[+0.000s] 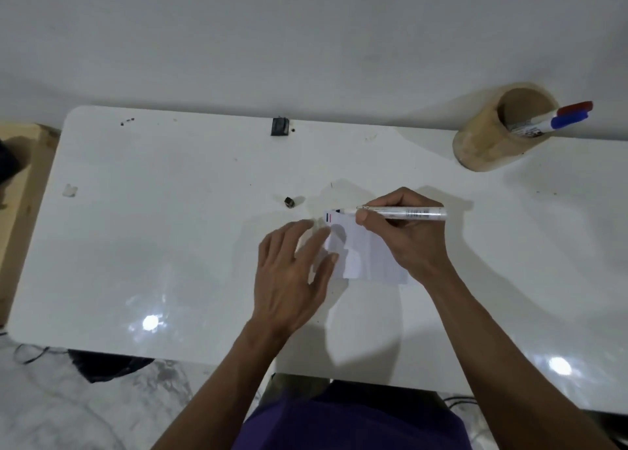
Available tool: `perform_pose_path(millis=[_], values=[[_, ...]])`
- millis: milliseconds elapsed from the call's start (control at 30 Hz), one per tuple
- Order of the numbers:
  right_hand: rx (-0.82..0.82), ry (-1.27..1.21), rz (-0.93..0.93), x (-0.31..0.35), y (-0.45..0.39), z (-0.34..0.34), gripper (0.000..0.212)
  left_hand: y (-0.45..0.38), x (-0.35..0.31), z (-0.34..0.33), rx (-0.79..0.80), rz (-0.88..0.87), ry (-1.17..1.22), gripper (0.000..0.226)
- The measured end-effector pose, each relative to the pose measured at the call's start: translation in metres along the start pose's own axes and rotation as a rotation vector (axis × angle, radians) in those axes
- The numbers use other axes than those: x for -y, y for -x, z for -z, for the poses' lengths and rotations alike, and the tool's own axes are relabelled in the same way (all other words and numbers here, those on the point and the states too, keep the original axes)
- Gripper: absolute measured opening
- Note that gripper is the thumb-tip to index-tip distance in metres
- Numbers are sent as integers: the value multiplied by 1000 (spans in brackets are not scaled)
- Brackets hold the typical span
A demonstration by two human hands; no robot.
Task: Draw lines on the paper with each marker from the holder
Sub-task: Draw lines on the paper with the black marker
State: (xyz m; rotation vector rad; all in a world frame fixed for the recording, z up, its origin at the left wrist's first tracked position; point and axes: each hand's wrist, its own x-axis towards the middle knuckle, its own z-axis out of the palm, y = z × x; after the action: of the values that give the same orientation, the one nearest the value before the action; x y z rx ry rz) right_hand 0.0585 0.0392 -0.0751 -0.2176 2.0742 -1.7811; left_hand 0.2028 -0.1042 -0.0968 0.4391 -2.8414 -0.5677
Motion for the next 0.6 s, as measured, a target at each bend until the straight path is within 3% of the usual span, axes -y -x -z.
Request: perform_pose_path(millis=[200,600], values=[[26,64,-32,-14,-3,-3,15,7,11,-12,52,-23,-157,41],[9,134,-8,-20,-5,-6,16,11,14,-18,54,-9,-164,47]])
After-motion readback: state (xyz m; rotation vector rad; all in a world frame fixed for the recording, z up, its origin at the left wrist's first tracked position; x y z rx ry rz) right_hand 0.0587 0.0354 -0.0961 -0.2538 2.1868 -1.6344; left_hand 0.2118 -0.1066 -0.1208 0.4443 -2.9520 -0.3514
